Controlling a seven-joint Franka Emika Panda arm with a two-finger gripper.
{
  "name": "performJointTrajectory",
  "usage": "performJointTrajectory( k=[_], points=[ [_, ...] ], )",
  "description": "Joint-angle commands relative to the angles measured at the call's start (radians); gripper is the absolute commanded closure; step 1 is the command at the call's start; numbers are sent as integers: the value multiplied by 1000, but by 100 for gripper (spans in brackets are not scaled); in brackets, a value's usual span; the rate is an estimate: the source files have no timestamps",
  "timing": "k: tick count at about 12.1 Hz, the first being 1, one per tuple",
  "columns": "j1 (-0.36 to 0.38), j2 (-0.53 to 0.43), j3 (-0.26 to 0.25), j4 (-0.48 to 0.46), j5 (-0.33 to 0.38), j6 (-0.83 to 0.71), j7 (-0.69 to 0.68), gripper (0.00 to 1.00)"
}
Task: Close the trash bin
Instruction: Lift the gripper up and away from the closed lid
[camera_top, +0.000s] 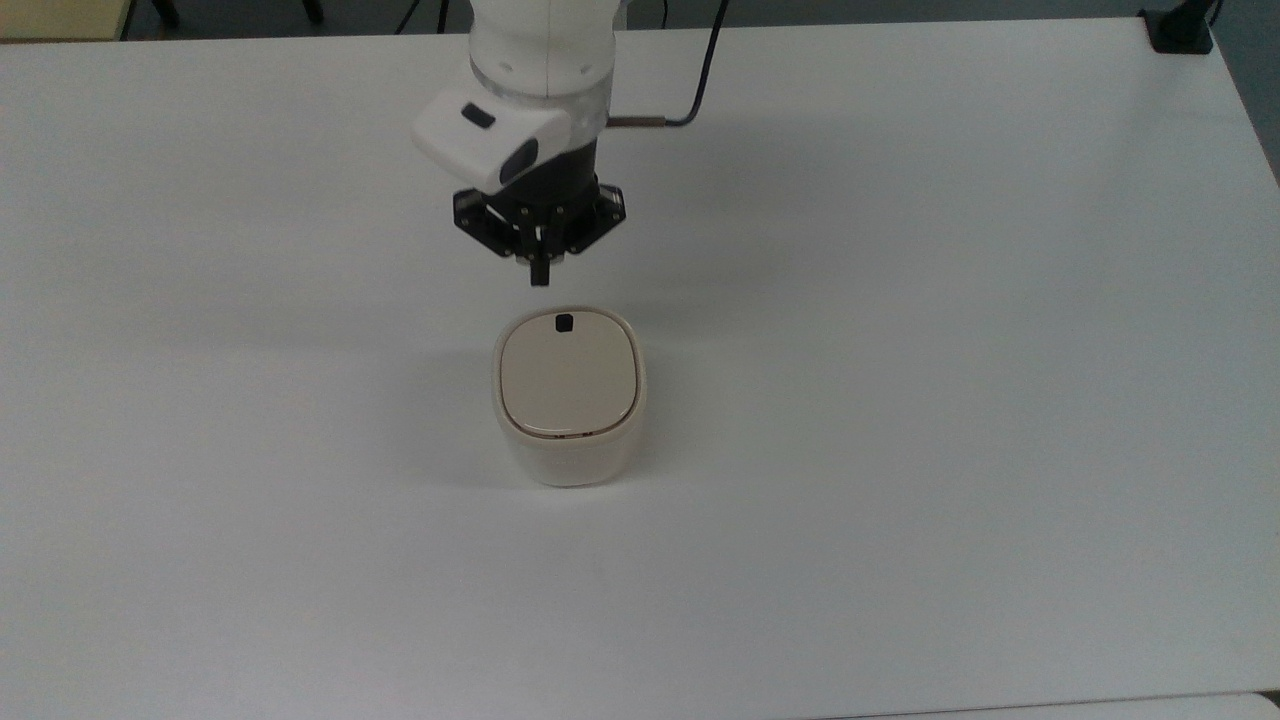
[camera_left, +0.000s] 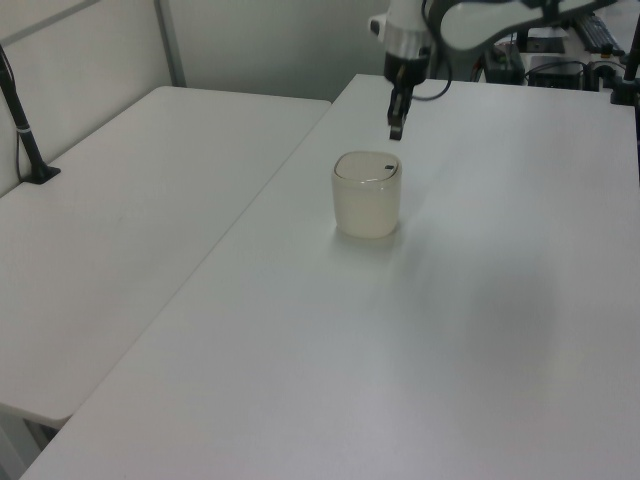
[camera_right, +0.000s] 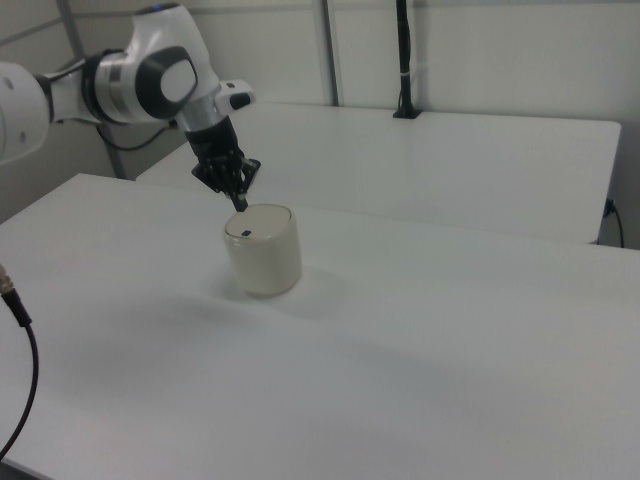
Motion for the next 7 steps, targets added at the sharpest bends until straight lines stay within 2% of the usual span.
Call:
performJointTrajectory(
  k=[1, 7],
  points=[
    [-19, -118, -10, -34, 2, -159, -5, 100],
    [-74, -259, -8, -87, 25, -265, -16, 100]
  ],
)
